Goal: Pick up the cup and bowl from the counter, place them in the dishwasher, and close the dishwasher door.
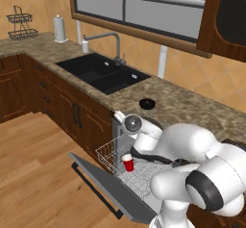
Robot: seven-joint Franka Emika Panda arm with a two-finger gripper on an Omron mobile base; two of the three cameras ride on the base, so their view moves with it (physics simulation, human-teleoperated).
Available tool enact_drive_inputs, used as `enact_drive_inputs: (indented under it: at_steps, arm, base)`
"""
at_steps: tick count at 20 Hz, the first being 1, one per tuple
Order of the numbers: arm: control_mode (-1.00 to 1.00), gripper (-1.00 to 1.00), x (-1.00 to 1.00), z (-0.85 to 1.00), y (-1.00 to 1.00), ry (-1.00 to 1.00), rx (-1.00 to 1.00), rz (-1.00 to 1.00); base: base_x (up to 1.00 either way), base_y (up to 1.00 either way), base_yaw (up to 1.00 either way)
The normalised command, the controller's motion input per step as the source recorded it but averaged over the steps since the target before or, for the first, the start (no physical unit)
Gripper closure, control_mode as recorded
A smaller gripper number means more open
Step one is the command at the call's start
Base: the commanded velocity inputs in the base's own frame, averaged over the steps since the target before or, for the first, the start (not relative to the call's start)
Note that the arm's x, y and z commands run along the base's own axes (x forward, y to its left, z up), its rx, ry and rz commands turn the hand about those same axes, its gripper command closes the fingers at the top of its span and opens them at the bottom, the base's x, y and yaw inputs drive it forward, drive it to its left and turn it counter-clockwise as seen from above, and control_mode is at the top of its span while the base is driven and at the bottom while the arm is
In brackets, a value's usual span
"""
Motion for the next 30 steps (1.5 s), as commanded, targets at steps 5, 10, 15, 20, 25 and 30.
enact_drive_inputs:
  at_steps: [5,10,15,20,25,30]
  arm:
    - [-1.00,-1.00,-0.01,0.98,0.00,0.11,0.26,0.00]
    - [-1.00,-1.00,0.18,0.73,0.00,0.37,0.13,-0.07]
    - [-1.00,-1.00,0.14,0.07,0.00,0.29,-0.01,-0.09]
    - [-1.00,-1.00,0.44,-0.10,-0.11,0.19,-0.05,-0.07]
    - [-1.00,-1.00,0.52,-0.12,-0.36,0.16,0.00,-0.01]
    - [-1.00,-1.00,0.43,-0.24,-0.30,0.09,0.00,-0.02]
  base:
    - [0.00,0.00,0.00]
    - [0.00,0.00,0.00]
    - [0.00,0.00,0.00]
    - [0.00,0.00,0.00]
    - [0.00,0.00,0.00]
    - [0.00,0.00,0.00]
